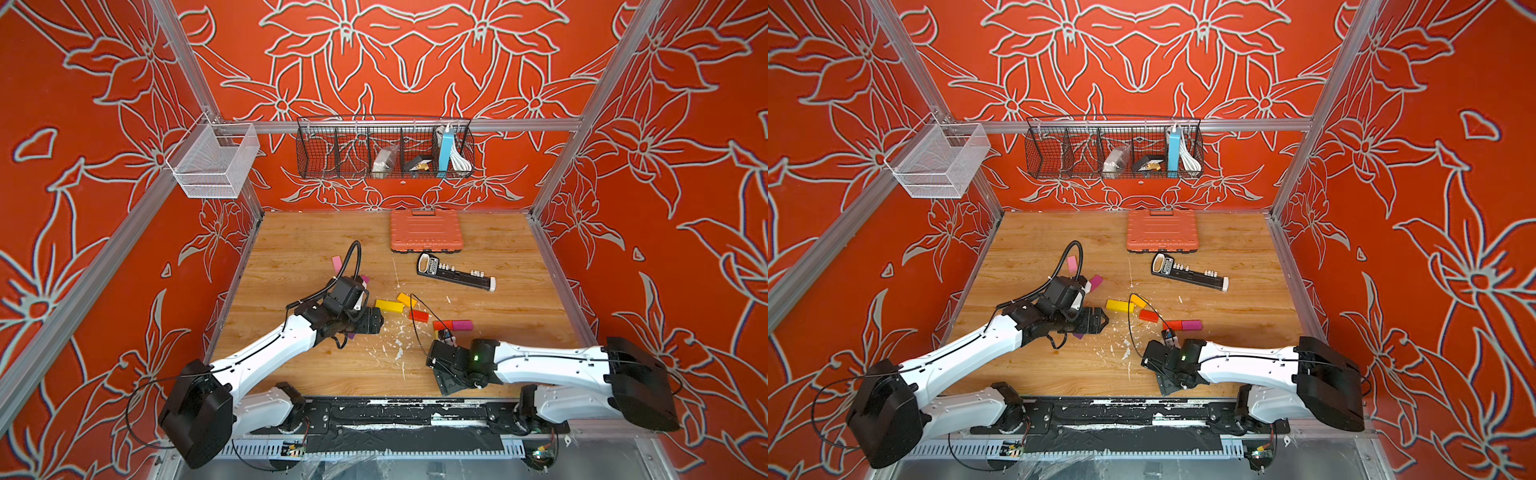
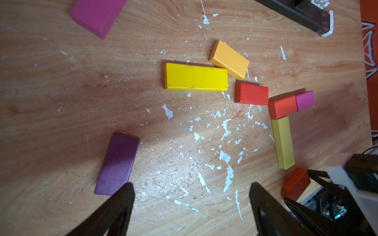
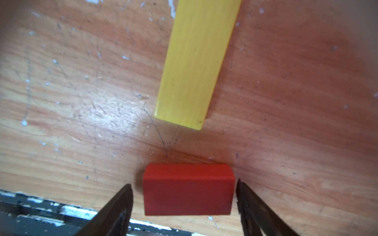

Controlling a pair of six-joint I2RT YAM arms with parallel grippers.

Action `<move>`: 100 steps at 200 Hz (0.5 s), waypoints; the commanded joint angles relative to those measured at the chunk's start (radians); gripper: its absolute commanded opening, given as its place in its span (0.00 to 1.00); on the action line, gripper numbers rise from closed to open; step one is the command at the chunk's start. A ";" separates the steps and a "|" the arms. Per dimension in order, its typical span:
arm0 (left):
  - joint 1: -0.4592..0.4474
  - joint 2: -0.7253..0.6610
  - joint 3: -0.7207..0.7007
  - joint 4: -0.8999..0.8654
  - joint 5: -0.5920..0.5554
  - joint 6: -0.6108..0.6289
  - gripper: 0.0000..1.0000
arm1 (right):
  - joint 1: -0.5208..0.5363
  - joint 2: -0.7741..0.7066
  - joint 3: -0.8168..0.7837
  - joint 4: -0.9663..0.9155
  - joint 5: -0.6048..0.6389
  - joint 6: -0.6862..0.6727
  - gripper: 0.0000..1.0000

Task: Assemble the letter c with building blocks
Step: Assemble the building block at the center of the board.

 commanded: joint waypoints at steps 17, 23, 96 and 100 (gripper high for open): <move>0.006 -0.030 -0.026 -0.004 -0.008 -0.019 0.89 | 0.008 0.025 -0.008 -0.010 -0.002 0.007 0.74; 0.006 -0.031 -0.027 -0.005 -0.007 -0.019 0.89 | 0.008 0.027 -0.007 -0.010 0.000 0.006 0.72; 0.005 -0.054 -0.036 -0.008 0.001 -0.033 0.89 | 0.006 -0.036 0.008 -0.040 0.058 0.095 0.61; 0.006 -0.054 -0.037 -0.006 0.002 -0.036 0.89 | 0.006 -0.040 0.011 -0.046 0.066 0.105 0.61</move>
